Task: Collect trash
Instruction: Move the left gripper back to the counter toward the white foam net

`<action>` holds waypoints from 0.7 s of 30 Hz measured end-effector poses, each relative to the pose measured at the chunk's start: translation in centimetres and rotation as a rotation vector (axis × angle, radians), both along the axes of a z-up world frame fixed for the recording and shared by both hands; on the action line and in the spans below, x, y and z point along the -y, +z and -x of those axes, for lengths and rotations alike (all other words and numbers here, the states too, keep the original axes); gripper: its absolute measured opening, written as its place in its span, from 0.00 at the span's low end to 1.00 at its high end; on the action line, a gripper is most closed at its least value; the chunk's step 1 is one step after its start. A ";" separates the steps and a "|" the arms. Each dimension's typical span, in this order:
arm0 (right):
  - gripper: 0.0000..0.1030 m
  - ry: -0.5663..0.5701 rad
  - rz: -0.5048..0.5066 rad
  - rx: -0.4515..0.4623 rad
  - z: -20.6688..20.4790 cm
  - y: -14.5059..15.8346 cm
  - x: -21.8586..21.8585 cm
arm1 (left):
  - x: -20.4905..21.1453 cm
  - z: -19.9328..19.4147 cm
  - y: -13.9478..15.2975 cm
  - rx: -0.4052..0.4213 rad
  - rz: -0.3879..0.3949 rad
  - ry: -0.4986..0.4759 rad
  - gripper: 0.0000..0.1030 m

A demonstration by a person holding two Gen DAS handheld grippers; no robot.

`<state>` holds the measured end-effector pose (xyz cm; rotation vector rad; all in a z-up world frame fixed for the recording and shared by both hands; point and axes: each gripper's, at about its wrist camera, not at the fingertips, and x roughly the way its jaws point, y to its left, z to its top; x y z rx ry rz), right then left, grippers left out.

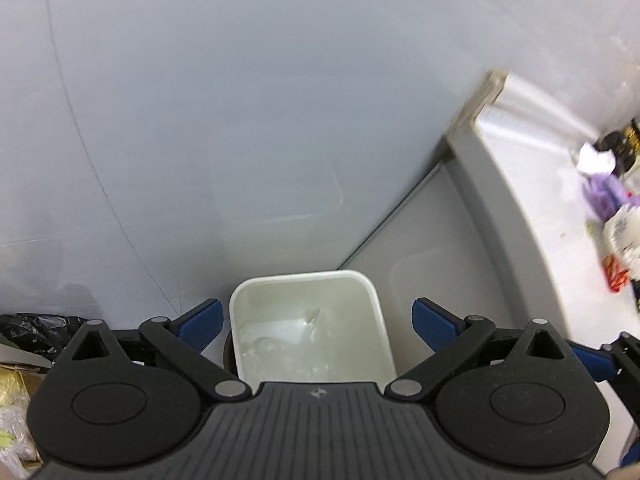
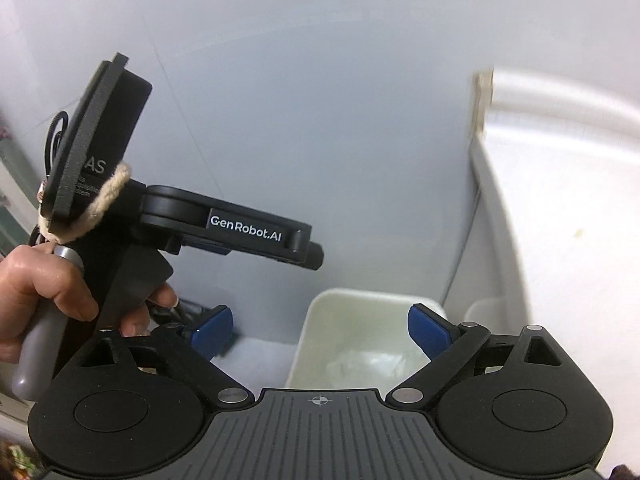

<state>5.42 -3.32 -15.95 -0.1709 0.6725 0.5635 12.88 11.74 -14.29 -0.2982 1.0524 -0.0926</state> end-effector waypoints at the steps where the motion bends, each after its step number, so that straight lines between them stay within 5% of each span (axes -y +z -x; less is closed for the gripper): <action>1: 0.94 0.002 0.005 0.019 0.4 0.4 0.3 | 0.1 0.2 0.5 0.006 -0.001 0.005 0.98; 21: 1.00 -0.219 -0.020 0.205 4.0 7.0 12.1 | 6.5 1.8 6.6 0.111 0.035 -0.027 0.99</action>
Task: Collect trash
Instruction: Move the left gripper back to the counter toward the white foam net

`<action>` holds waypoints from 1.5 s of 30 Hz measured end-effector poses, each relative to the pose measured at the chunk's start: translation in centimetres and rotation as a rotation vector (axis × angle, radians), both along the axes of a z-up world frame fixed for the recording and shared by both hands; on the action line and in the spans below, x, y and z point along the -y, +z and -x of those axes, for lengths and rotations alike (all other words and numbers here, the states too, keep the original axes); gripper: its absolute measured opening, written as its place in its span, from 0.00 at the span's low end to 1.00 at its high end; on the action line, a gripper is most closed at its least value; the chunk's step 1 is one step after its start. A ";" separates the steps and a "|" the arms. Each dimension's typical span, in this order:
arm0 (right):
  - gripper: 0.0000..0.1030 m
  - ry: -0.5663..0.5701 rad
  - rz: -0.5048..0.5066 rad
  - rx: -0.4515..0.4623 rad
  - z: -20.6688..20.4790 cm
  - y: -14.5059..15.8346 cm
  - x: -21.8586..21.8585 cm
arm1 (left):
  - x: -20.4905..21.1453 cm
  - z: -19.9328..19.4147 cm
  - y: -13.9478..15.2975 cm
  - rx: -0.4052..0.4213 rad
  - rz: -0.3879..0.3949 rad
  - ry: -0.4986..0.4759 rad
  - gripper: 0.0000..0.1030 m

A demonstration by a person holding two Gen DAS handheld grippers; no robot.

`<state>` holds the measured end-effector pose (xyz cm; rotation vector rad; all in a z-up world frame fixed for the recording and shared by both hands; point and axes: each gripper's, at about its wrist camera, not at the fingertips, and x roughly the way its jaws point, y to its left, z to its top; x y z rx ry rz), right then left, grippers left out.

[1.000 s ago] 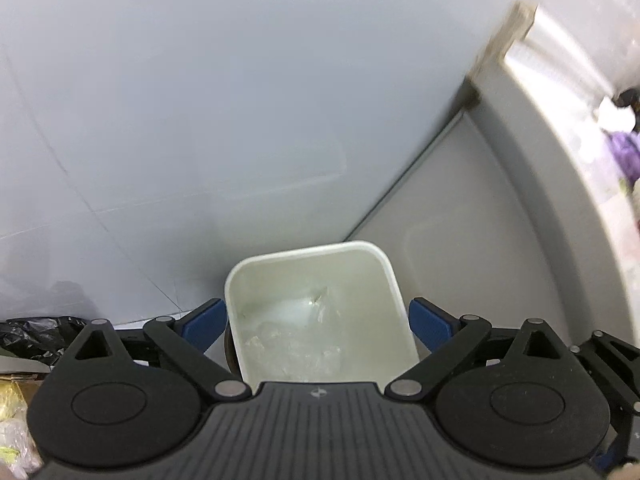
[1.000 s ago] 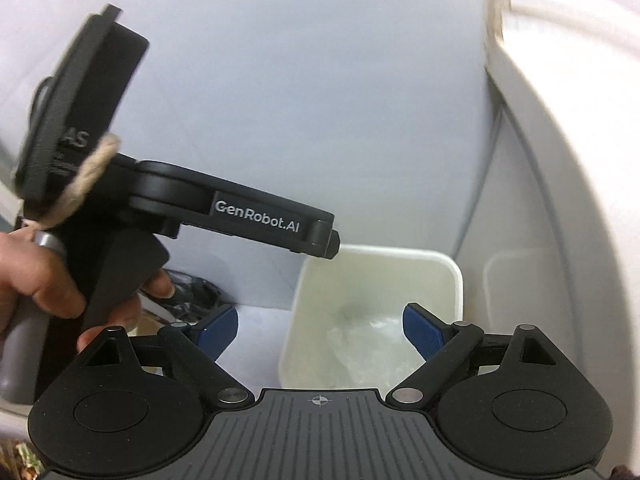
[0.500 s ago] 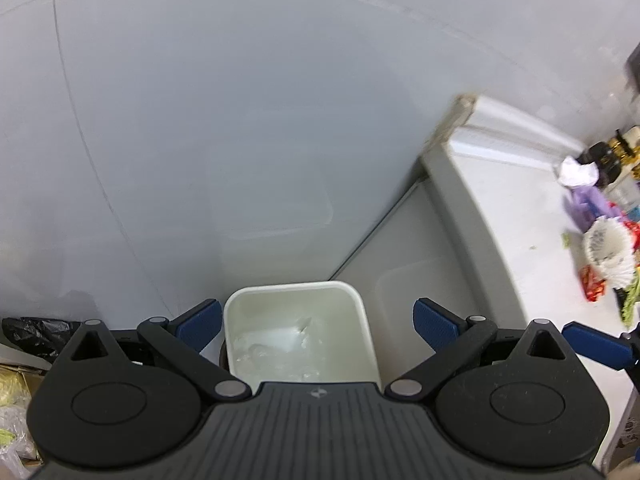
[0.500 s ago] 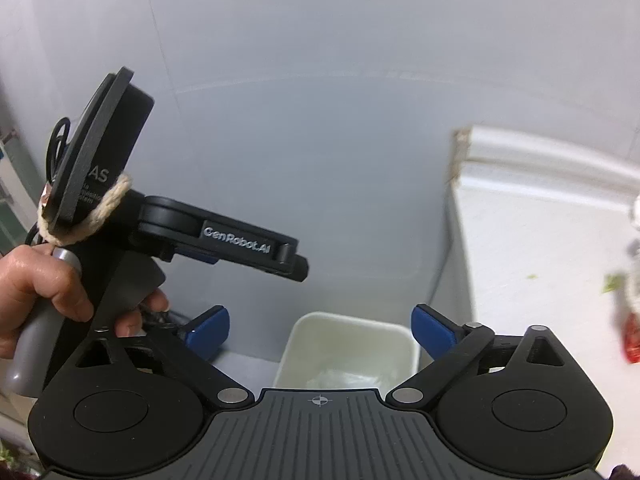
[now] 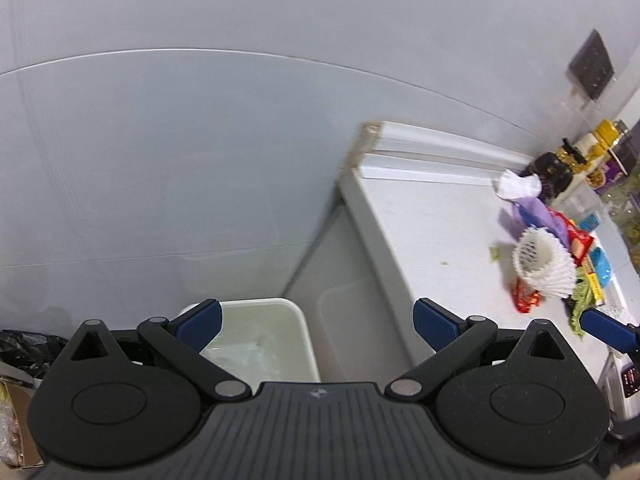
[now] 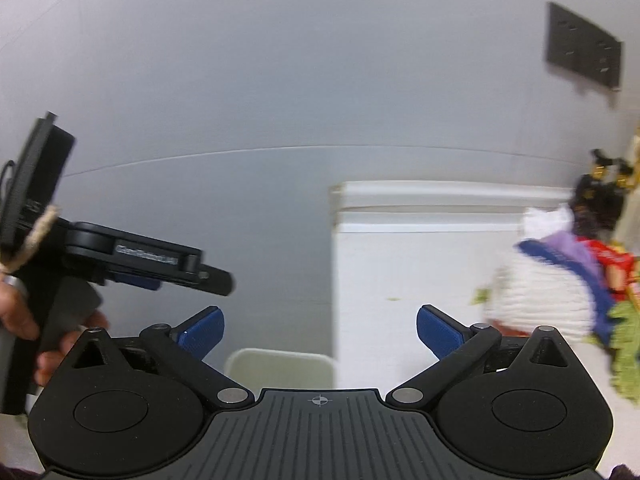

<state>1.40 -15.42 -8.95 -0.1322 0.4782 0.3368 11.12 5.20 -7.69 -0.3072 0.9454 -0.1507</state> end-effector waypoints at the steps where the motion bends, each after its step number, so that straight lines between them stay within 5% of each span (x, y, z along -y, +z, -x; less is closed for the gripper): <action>1: 1.00 -0.018 0.005 -0.007 -0.2 0.1 0.8 | 0.6 -0.1 0.0 0.001 0.000 -0.006 0.99; 11: 1.00 -0.107 -0.087 -0.160 -1.9 -0.9 8.4 | 7.6 -0.8 0.8 0.007 -0.024 -0.164 0.99; 14: 1.00 -0.182 -0.092 -0.142 -2.1 -0.7 12.3 | 9.9 -1.3 1.4 0.040 -0.052 -0.241 0.99; 29: 0.99 -0.358 0.255 -0.176 -6.6 0.5 27.6 | 21.8 -4.3 4.0 0.229 -0.245 -0.529 0.99; 37: 0.98 -0.401 0.381 -0.230 -9.4 -1.9 32.2 | 25.2 -5.6 2.1 0.215 -0.332 -0.586 0.95; 45: 0.83 -0.446 0.436 -0.275 -11.2 -4.2 34.3 | 26.6 -6.4 0.9 0.208 -0.389 -0.611 0.89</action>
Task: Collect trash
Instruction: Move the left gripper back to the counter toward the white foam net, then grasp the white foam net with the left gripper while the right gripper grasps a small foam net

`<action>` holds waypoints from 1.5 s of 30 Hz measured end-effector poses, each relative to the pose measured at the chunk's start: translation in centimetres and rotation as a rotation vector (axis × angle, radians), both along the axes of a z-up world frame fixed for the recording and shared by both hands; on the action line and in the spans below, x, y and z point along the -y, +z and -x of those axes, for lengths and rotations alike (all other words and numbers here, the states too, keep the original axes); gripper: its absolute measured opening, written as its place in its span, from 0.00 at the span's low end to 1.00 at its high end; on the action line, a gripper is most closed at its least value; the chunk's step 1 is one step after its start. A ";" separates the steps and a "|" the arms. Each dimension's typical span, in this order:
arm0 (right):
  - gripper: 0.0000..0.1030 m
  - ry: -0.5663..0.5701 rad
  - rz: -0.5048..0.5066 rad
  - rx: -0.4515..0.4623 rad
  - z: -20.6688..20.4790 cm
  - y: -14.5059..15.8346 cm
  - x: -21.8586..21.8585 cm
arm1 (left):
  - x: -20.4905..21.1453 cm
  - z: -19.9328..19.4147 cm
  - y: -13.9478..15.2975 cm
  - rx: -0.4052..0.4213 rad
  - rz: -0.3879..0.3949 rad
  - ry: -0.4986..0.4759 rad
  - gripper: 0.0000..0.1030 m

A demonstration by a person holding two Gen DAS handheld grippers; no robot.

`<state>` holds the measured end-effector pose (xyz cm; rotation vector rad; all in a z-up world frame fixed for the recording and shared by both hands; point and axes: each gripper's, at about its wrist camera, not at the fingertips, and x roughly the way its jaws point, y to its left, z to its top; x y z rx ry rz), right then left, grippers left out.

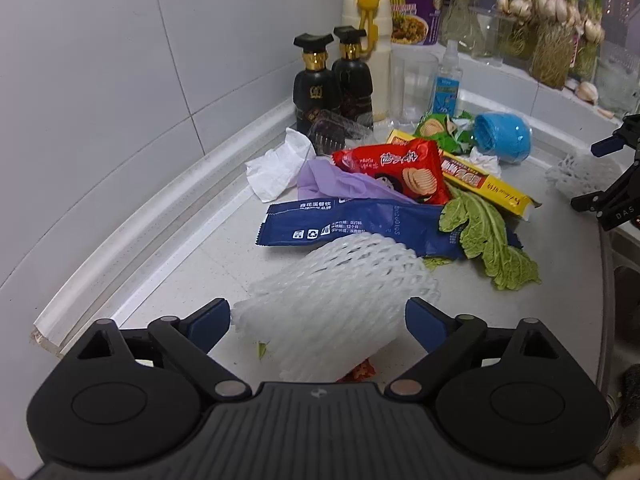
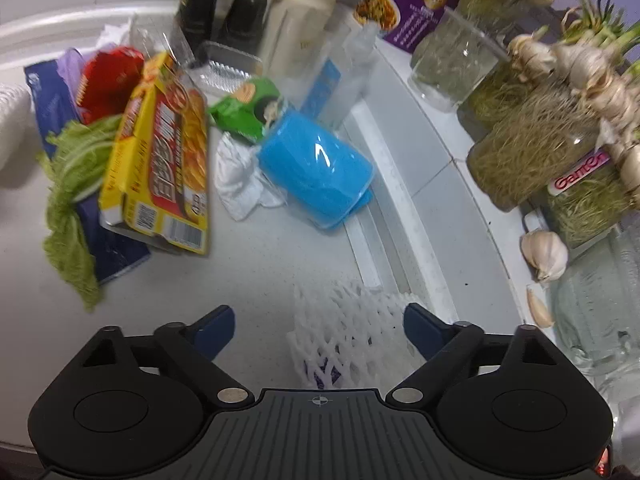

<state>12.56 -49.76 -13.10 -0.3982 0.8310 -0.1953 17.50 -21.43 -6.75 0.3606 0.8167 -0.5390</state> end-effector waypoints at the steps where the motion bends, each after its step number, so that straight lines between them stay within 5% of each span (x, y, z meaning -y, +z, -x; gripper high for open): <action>1: 0.81 0.001 0.013 -0.008 -0.2 -0.3 0.1 | 0.1 -0.1 -0.1 0.000 -0.005 0.002 0.88; 7: 0.53 -0.017 0.093 -0.040 -0.9 -1.4 0.6 | 0.3 -0.9 -0.3 -0.003 -0.025 0.019 0.77; 12: 0.31 -0.024 0.090 -0.028 -0.6 -1.1 0.6 | 0.1 -1.4 -0.4 -0.038 -0.008 0.052 0.34; 18: 0.19 -0.035 0.080 -0.004 -0.2 0.1 -0.1 | -1.1 -1.2 0.8 -0.038 0.096 0.076 0.17; 45: 0.18 0.047 0.085 0.146 3.6 7.9 -9.7 | -7.6 1.6 6.5 -0.003 0.344 0.104 0.14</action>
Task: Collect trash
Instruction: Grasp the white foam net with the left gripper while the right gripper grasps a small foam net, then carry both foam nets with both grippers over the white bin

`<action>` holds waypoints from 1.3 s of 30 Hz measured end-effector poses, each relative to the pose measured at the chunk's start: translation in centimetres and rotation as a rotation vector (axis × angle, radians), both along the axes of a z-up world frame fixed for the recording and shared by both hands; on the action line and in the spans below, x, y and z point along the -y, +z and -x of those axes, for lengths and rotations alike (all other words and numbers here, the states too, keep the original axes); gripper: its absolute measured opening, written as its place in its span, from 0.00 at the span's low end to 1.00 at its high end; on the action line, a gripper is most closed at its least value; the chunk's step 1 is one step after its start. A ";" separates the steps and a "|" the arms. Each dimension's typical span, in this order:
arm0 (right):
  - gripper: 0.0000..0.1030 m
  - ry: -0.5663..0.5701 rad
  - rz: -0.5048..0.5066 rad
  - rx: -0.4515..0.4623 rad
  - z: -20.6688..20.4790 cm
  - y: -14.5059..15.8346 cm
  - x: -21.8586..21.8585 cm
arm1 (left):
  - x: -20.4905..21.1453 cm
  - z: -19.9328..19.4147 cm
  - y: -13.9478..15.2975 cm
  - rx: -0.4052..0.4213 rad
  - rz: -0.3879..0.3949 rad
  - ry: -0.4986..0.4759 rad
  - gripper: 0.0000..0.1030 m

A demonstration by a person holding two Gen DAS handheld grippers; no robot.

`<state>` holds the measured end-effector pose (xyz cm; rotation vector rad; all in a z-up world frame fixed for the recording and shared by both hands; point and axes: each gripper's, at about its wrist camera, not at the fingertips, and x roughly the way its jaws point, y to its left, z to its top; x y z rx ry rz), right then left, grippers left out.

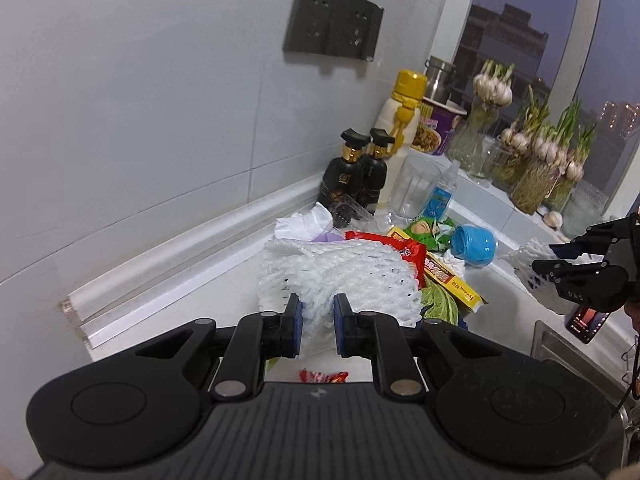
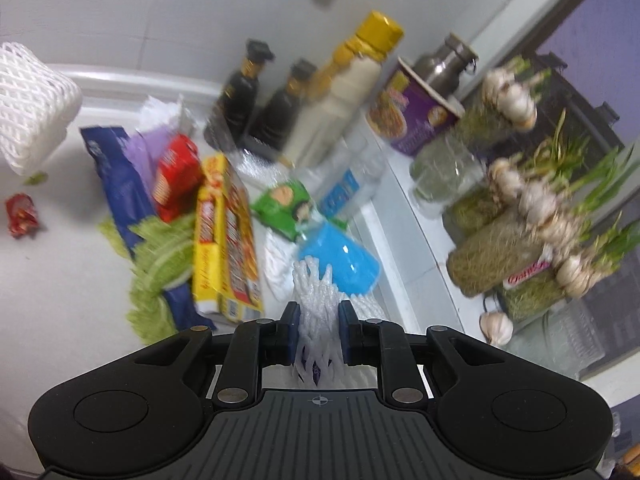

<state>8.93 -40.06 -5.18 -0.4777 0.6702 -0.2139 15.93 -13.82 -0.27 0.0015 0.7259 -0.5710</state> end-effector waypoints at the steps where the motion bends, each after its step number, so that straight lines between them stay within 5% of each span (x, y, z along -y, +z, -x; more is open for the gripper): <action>1: 0.18 0.008 -0.002 0.005 0.2 0.3 -0.6 | -0.5 0.2 0.1 0.001 0.004 0.003 0.14; 20: 0.18 0.195 -0.082 0.067 2.5 1.3 -13.8 | -10.0 3.2 0.1 -0.014 0.080 0.137 0.14; 39: 0.18 0.424 -0.316 0.062 3.9 0.2 -26.7 | -19.0 5.1 -3.0 -0.098 0.116 0.348 0.14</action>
